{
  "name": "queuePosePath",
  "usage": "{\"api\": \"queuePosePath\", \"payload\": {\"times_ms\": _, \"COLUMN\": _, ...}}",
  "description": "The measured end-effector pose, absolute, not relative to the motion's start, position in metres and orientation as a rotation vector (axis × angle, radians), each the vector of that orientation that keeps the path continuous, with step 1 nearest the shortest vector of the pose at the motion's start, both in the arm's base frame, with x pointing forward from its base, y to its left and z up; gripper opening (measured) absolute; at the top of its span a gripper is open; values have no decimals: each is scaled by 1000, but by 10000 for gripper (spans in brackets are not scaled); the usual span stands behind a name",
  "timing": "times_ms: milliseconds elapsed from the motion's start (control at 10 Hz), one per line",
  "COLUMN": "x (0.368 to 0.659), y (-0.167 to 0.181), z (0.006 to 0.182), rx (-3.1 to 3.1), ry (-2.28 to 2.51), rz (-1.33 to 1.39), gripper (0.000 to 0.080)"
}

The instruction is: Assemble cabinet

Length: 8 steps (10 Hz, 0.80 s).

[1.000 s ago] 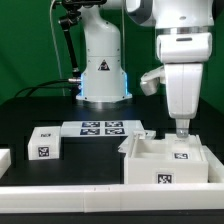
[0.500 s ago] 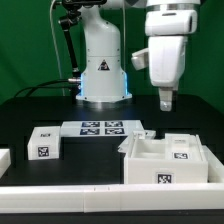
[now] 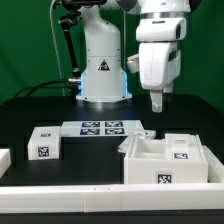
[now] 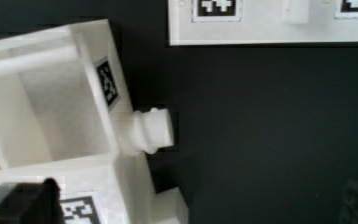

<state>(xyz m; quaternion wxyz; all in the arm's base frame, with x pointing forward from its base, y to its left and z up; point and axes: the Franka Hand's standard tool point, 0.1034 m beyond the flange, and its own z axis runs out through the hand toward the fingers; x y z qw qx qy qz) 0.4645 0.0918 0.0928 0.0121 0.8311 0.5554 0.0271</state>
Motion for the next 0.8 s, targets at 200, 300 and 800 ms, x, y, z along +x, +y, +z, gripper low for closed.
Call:
{"api": "queuePosePath", "payload": {"times_ms": 200, "x": 441, "y": 84, "z": 80, "rx": 2605, "ry": 1731, "rz": 58, "gripper": 796}}
{"api": "queuePosePath", "payload": {"times_ms": 300, "x": 434, "y": 83, "z": 75, "rx": 2608, "ry": 1735, "rz": 50, "gripper": 796}}
{"api": "queuePosePath", "payload": {"times_ms": 800, "x": 414, "y": 70, "z": 44, "rx": 2634, "ry": 1736, "rz": 61, "gripper": 796}}
